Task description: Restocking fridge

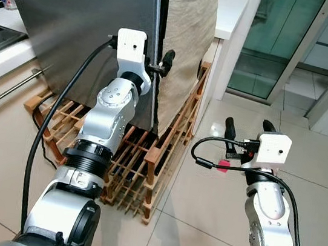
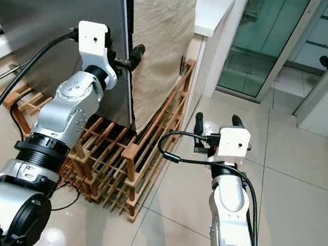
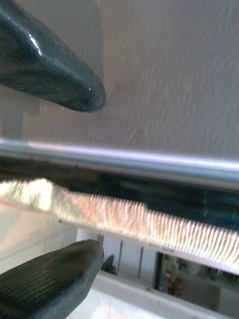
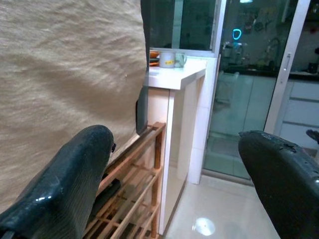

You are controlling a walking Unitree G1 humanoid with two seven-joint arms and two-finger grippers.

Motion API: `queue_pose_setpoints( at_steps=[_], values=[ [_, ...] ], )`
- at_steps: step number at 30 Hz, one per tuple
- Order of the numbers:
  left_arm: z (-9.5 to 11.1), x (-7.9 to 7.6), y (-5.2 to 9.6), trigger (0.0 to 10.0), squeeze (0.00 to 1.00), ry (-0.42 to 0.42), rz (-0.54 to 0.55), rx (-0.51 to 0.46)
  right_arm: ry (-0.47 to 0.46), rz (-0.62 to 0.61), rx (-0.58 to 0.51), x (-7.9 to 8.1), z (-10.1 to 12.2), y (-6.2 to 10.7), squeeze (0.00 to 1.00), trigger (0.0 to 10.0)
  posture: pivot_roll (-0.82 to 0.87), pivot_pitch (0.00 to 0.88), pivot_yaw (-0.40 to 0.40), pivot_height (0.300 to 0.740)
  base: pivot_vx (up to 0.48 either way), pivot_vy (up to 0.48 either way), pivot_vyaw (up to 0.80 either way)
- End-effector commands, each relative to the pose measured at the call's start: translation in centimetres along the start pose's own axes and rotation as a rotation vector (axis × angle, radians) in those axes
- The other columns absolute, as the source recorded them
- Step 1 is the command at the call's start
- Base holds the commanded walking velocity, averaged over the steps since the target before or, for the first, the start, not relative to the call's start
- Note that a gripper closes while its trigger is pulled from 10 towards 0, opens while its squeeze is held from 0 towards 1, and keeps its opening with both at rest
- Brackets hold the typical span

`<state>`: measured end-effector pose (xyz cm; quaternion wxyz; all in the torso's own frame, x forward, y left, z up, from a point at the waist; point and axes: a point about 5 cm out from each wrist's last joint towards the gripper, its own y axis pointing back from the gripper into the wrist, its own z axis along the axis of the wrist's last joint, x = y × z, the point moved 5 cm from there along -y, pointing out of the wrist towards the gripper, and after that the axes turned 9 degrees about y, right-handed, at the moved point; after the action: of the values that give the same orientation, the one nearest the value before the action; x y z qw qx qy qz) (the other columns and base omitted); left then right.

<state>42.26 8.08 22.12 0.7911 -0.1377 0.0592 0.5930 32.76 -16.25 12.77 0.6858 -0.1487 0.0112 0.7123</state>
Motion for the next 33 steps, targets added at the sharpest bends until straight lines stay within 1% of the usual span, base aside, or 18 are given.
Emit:
queue_pose_setpoints(
  at_steps=[1,2,5,6,8,10,12,13,14,15,16,18,21,27,32,33],
  values=[
    [-1.2,-1.3,0.7,10.0,0.00,0.020,-0.039,0.037,0.002,-0.015,-0.011,-0.2,0.3,-0.2,0.00,10.0,-0.19,0.000,0.076,0.740,0.000,0.000,0.00],
    [-1.2,-1.3,0.7,10.0,0.00,0.020,-0.039,0.037,0.002,-0.015,-0.011,-0.2,0.3,-0.2,0.00,10.0,-0.19,0.000,0.076,0.740,0.000,0.000,0.00],
    [-1.9,-2.1,1.1,10.0,0.00,0.038,-0.056,0.053,0.003,-0.013,-0.008,-0.3,0.2,-0.2,0.00,10.0,-0.18,0.000,0.066,0.740,0.000,0.000,0.00],
    [-2.2,-2.6,1.1,10.0,0.00,0.040,-0.063,0.057,0.004,-0.016,-0.004,-0.5,0.1,-0.3,0.00,10.0,-0.18,0.000,0.063,0.740,0.000,0.000,0.00],
    [-2.3,-2.7,1.1,10.0,0.00,0.045,-0.064,0.063,0.006,-0.042,0.001,-1.2,0.0,-0.4,0.00,10.0,-0.17,0.000,0.060,0.740,0.000,0.000,0.00],
    [-2.4,-2.5,1.0,10.0,0.00,0.047,-0.058,0.065,0.004,-0.072,0.003,-2.0,0.0,-0.6,0.00,10.0,-0.17,0.000,0.062,0.740,0.000,0.000,0.00],
    [-2.5,-2.3,0.9,10.0,0.00,0.049,-0.047,0.070,0.004,-0.082,0.003,-2.4,0.0,-0.8,0.00,10.0,-0.17,0.000,0.062,0.740,0.000,0.000,0.00],
    [-2.5,-2.3,0.9,10.0,0.00,0.049,-0.047,0.070,0.004,-0.082,0.003,-2.4,0.0,-0.8,0.00,10.0,-0.17,0.000,0.062,0.740,0.000,0.000,0.00],
    [-2.6,-1.9,0.8,10.0,0.00,0.050,-0.028,0.075,0.011,-0.079,-0.003,-2.4,0.1,-0.9,0.00,10.0,-0.17,0.000,0.062,0.740,0.000,0.000,0.00],
    [-2.6,-1.9,0.8,10.0,0.00,0.050,-0.028,0.075,0.011,-0.079,-0.003,-2.4,0.1,-0.9,0.00,10.0,-0.17,0.000,0.062,0.740,0.000,0.000,0.00],
    [-2.8,-1.5,0.6,10.0,0.00,0.059,-0.011,0.080,0.015,-0.073,-0.006,-2.4,0.2,-1.0,0.00,10.0,-0.18,0.000,0.067,0.740,0.000,0.000,0.00],
    [-2.8,-1.4,0.6,10.0,0.00,0.062,-0.006,0.081,0.016,-0.071,-0.007,-2.3,0.2,-1.0,0.00,10.0,-0.18,0.000,0.067,0.740,0.000,0.000,0.00],
    [-2.7,-0.9,0.1,10.0,0.00,0.071,0.041,0.068,0.015,-0.065,-0.004,-2.1,0.1,-0.9,0.00,10.0,-0.19,0.000,0.063,0.740,0.000,0.000,0.00],
    [-2.7,-1.0,-0.5,10.0,0.00,0.082,0.065,0.063,0.017,-0.060,-0.001,-2.0,0.0,-0.8,0.00,10.0,-0.20,0.000,0.064,0.740,0.000,0.000,0.00],
    [-2.8,-1.5,-0.8,10.0,0.00,0.093,0.052,0.065,0.019,-0.062,-0.002,-2.2,0.0,-0.9,0.00,10.0,-0.20,0.000,0.065,0.740,0.000,0.000,0.00],
    [-2.5,-2.9,-1.1,10.0,0.00,0.103,-0.002,0.055,0.019,-0.064,-0.003,-2.2,0.1,-0.9,0.00,10.0,-0.20,0.000,0.068,0.740,0.000,0.000,0.00]
  ],
)
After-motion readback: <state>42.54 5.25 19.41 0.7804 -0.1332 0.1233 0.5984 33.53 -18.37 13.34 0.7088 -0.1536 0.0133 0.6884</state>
